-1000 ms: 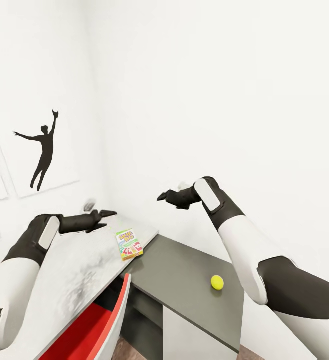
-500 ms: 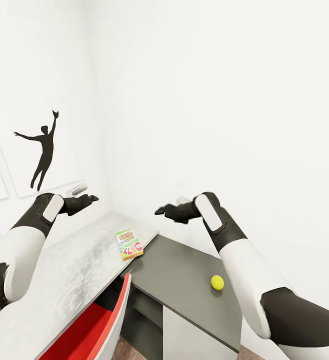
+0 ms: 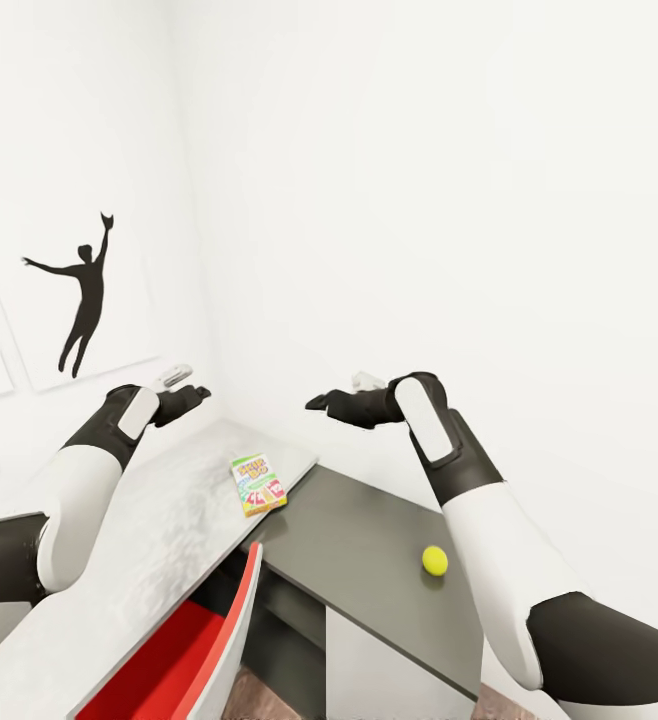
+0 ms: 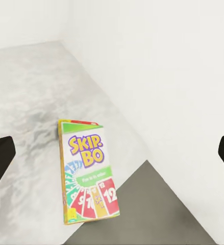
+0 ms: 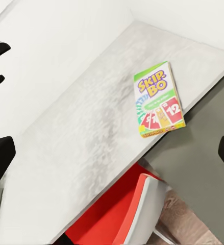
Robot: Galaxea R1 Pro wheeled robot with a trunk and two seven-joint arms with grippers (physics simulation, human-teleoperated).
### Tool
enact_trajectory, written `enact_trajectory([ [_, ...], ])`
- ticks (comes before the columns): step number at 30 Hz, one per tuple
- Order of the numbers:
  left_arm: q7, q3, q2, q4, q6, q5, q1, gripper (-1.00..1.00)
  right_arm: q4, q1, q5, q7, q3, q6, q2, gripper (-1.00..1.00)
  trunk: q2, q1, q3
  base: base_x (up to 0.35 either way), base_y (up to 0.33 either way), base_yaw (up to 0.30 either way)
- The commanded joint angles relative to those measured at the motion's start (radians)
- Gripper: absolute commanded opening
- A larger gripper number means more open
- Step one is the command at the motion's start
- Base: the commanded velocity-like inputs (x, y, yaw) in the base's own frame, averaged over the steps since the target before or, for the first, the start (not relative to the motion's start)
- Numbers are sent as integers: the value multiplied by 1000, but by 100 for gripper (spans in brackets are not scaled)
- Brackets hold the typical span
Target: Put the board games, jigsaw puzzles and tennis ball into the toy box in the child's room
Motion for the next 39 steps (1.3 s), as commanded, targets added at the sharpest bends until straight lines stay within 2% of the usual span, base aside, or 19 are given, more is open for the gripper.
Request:
enact_trajectory([
  [1, 14, 2, -4, -2, -1, 10, 0, 100, -13, 0, -10, -11, 1, 2, 0, 100, -1, 0, -2, 0, 0, 0],
  [8, 43, 2, -29, 2, -51, 11, 0, 100, -75, -10, -8, -13, 1, 2, 0, 100, -1, 0, -14, 0, 0, 8],
  [23, 48, 2, -69, 3, -106, 9, 0, 100, -77, -181, -4, -16, 0, 2, 0, 100, -1, 0, -38, 0, 0, 62],
  [29, 48, 2, -74, 7, -114, 8, 0, 100, -73, -228, -5, -16, 0, 2, 0, 100, -1, 0, -48, 0, 0, 67],
  [39, 48, -2, -95, 32, -157, 5, 0, 100, -71, -249, -4, -16, 0, 2, 0, 100, -1, 0, -64, 0, 0, 67],
])
